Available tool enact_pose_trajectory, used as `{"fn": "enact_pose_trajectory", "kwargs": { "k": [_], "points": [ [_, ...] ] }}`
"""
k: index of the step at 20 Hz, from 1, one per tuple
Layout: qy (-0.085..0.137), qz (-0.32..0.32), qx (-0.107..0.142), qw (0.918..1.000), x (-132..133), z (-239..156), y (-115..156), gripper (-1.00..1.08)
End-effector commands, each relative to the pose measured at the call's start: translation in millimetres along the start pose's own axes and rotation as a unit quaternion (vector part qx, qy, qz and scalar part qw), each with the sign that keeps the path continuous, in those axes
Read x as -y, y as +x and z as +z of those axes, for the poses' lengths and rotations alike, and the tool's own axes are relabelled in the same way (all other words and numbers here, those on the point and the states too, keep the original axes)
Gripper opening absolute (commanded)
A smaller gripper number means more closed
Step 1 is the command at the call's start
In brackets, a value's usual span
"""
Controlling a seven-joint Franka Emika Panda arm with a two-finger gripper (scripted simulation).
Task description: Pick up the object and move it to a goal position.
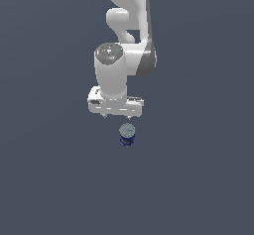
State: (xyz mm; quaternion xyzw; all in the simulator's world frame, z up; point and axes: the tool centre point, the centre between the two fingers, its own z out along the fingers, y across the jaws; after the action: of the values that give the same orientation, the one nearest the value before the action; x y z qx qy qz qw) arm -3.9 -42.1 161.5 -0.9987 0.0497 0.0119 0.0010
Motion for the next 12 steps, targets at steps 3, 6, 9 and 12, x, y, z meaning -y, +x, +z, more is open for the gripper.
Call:
{"fn": "enact_pose_trajectory", "kwargs": {
  "k": [3, 6, 9, 12],
  "points": [
    [-0.001, -0.002, -0.001, 1.0, -0.4, -0.7, 0.5, 1.0],
    [-0.006, -0.011, -0.004, 0.9999, -2.9, -4.8, 3.2, 1.0],
    [-0.012, -0.019, -0.007, 0.9997, -6.1, -9.8, 6.0, 1.0],
    [-0.014, -0.02, -0.008, 0.9997, -7.6, -11.8, 6.5, 1.0]
  ]
}}
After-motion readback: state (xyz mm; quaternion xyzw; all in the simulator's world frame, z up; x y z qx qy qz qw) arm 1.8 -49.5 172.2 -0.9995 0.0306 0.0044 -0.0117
